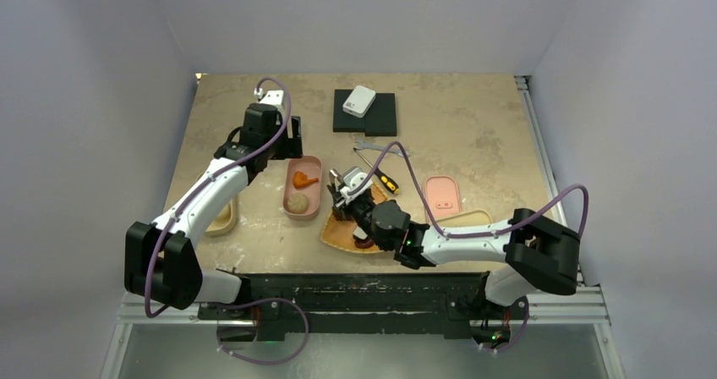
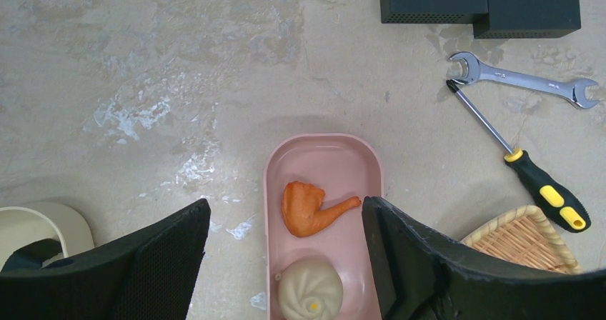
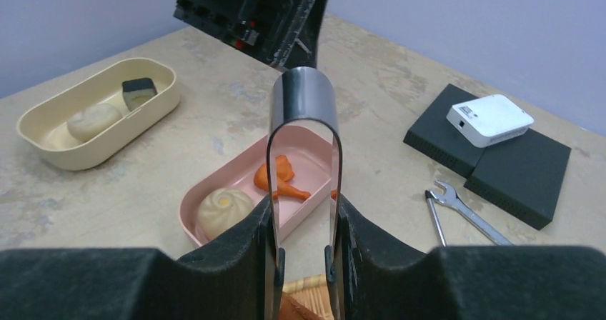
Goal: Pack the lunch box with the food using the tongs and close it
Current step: Adjust the clamp.
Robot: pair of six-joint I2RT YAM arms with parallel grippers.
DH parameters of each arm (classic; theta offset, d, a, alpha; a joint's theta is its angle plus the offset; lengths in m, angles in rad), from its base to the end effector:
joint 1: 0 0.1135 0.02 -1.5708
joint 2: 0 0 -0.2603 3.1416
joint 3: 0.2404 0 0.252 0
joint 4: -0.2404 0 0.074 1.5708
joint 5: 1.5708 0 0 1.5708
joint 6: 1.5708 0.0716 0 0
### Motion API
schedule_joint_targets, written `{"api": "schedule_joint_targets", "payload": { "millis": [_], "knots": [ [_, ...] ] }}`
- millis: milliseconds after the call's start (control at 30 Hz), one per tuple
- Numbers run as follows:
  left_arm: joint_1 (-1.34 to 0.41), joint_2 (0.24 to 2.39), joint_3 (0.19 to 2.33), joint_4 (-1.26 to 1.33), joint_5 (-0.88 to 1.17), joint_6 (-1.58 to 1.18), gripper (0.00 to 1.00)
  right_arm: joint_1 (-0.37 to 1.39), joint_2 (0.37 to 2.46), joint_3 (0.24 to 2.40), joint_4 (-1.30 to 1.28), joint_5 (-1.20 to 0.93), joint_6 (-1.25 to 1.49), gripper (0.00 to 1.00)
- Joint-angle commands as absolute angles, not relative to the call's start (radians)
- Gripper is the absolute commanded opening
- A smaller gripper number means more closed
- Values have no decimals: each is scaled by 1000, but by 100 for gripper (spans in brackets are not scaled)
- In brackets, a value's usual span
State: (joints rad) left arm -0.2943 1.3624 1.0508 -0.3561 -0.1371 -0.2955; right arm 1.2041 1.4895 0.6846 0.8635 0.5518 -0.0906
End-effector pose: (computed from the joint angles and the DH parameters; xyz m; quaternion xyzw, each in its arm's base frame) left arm 0.3199 -0.0867 0.2605 -0.0304 0.8976 -0.0676 0.4345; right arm 0.1593 0.3100 0.2460 -0.2400 0.6461 0.2112 0.6931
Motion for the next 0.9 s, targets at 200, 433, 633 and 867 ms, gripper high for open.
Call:
{"api": "schedule_joint_targets", "payload": {
  "millis": [200,433,633,867],
  "knots": [
    [-285,1343,1050,-321,-124,-302,77,1206,1478,706,935,422,-121,38],
    [-286,1347,1050,-322,-123,-302,77,1197,1494,714,911,379,-128,38],
    [-286,1339,1046,-308,-75,-293,77,1197,1471,697,886,424,-102,38],
    [-293,1203,971,-178,113,-230,77,1197,1488,695,884,511,-62,36]
  ]
}}
